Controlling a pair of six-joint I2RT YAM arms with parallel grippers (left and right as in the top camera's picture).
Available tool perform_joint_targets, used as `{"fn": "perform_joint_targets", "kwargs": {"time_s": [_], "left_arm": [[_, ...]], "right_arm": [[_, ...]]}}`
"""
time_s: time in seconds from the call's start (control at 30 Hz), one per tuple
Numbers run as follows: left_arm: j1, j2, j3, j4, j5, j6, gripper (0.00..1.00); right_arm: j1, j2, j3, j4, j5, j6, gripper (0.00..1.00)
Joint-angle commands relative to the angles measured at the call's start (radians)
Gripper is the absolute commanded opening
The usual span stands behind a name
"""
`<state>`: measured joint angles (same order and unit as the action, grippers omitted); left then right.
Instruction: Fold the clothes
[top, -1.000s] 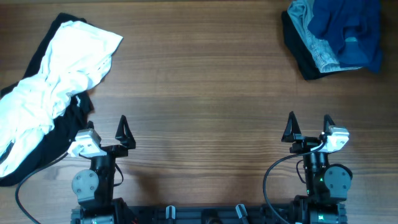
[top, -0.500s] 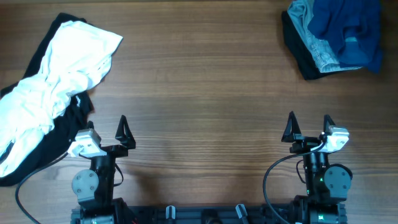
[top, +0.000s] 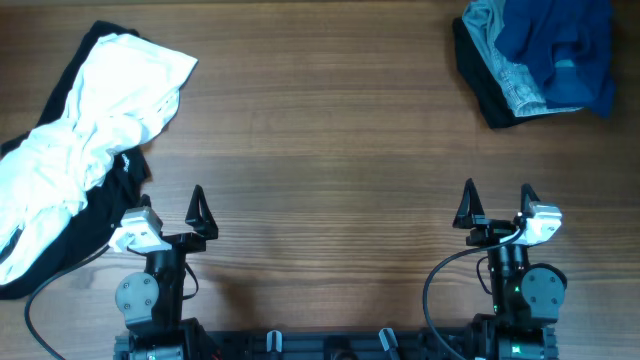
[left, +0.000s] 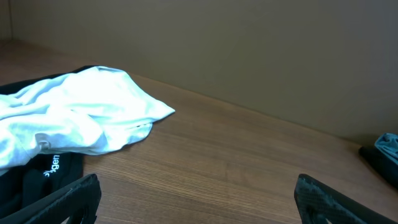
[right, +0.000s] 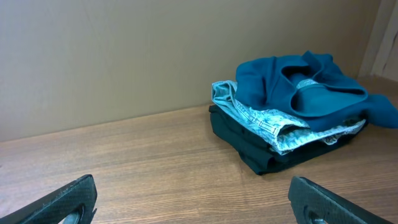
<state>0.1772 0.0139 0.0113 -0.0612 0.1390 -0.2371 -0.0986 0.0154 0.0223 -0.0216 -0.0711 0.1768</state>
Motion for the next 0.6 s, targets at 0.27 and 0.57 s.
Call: {"fn": "perform_joint_targets", "kwargs": {"time_s": [0.27,0.57], "left_arm": [[0.005,-0.008,-0.006,0.008,0.007,-0.087,1.00],[0.005,-0.007,0.015,0.023,0.007,-0.081,1.00]], "right_arm": [[0.003,-0.002,-0.003,0.120,-0.115,-0.017,1.00],[0.003,0.051,0.046,0.118,-0.140,-0.097,1.00]]}}
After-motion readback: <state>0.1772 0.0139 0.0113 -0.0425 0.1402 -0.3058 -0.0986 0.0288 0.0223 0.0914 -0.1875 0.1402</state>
